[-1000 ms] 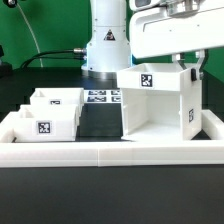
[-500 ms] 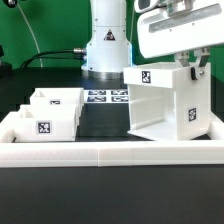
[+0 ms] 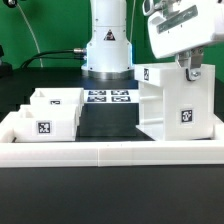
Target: Assemble drawer
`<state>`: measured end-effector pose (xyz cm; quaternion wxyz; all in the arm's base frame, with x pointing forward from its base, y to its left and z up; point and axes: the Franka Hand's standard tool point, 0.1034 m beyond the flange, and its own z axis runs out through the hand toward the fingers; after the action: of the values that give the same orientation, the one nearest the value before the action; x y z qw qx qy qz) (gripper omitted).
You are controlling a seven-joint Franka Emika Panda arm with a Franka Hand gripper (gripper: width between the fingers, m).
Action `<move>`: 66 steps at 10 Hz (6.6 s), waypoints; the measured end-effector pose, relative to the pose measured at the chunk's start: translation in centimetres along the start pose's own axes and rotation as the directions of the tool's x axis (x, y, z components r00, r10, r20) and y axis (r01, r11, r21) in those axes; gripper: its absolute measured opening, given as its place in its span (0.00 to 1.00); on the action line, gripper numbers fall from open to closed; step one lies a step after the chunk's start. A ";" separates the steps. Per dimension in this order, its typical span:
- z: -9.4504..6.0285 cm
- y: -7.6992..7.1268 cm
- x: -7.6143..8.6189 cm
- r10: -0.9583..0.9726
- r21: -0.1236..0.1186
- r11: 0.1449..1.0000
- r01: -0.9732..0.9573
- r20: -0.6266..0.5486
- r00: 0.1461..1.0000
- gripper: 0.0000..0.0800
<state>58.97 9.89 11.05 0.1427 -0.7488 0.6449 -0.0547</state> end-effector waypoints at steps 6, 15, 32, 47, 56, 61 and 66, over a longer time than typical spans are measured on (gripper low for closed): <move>0.7 -0.8 -0.3 0.147 0.002 0.989 -0.147 0.024 0.989 0.06; 1.8 -4.5 0.5 0.164 -0.021 0.986 -0.164 0.046 0.985 0.06; -3.4 -1.9 2.2 -0.216 0.039 0.976 0.214 0.066 0.974 0.81; -2.9 6.8 13.2 -0.978 -0.099 0.144 0.985 0.137 0.157 0.81; -0.4 10.0 16.4 -0.973 -0.117 0.131 0.984 0.178 0.151 0.81; 2.3 12.5 18.0 -0.957 -0.131 0.164 0.978 0.219 0.190 0.81; 2.6 12.9 18.1 -0.952 -0.129 0.189 0.974 0.221 0.214 0.81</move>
Offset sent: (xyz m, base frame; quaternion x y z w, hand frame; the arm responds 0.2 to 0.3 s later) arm 0.0000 0.0000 0.0000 0.0000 0.0000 0.0650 0.9979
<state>50.31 -9.18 3.05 0.0146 -0.9993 0.0281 -0.0196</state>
